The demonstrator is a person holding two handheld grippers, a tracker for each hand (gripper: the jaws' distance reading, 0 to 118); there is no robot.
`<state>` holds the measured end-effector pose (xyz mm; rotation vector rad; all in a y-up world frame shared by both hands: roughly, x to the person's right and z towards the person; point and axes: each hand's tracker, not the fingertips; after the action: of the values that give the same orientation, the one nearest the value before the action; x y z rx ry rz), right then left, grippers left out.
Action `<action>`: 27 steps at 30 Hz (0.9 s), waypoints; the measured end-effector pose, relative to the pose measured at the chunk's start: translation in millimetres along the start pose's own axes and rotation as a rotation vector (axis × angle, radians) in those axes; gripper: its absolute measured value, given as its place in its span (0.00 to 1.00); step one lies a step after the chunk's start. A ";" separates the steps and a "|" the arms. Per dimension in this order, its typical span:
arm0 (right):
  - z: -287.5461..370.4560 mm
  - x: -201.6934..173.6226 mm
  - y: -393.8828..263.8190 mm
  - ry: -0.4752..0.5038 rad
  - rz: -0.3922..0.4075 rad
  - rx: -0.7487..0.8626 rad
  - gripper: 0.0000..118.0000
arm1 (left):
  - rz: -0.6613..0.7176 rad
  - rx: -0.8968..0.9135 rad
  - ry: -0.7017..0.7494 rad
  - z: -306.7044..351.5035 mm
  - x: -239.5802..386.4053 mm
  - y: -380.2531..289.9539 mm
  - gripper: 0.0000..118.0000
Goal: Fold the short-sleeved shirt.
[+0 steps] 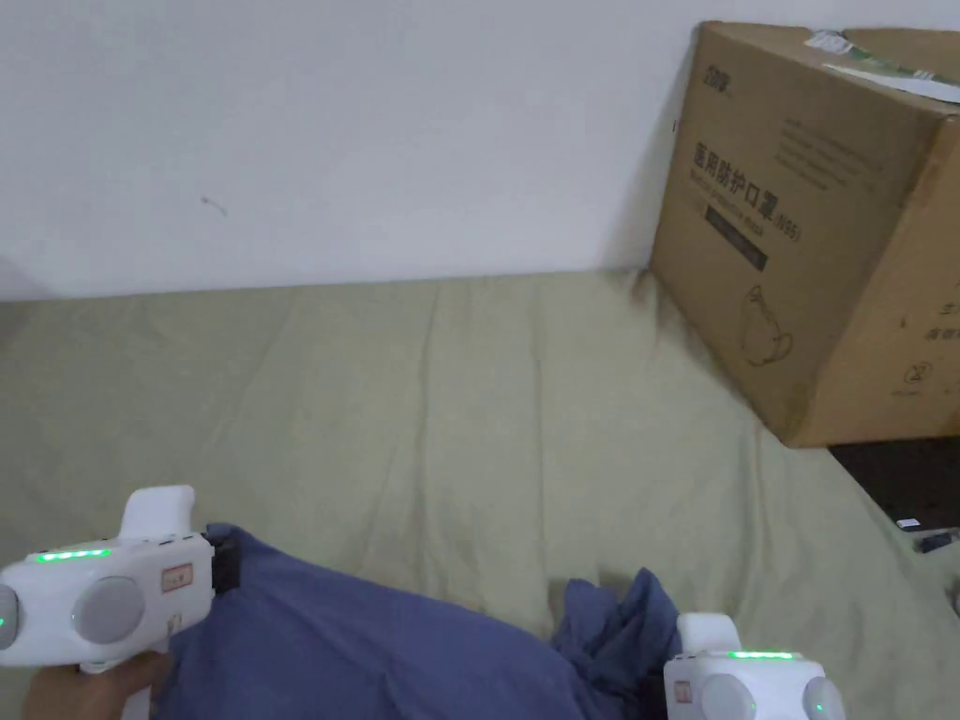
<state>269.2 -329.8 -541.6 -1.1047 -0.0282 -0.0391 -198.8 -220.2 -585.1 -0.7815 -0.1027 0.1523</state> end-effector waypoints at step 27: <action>331.0 -26.7 157.5 0.058 0.140 0.882 0.06 | 0.001 0.487 0.145 247.5 -10.9 151.1 0.02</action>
<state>248.6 37.1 -534.7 -0.2217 0.0787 0.0643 -261.1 55.1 -517.7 -0.3046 0.0716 0.1146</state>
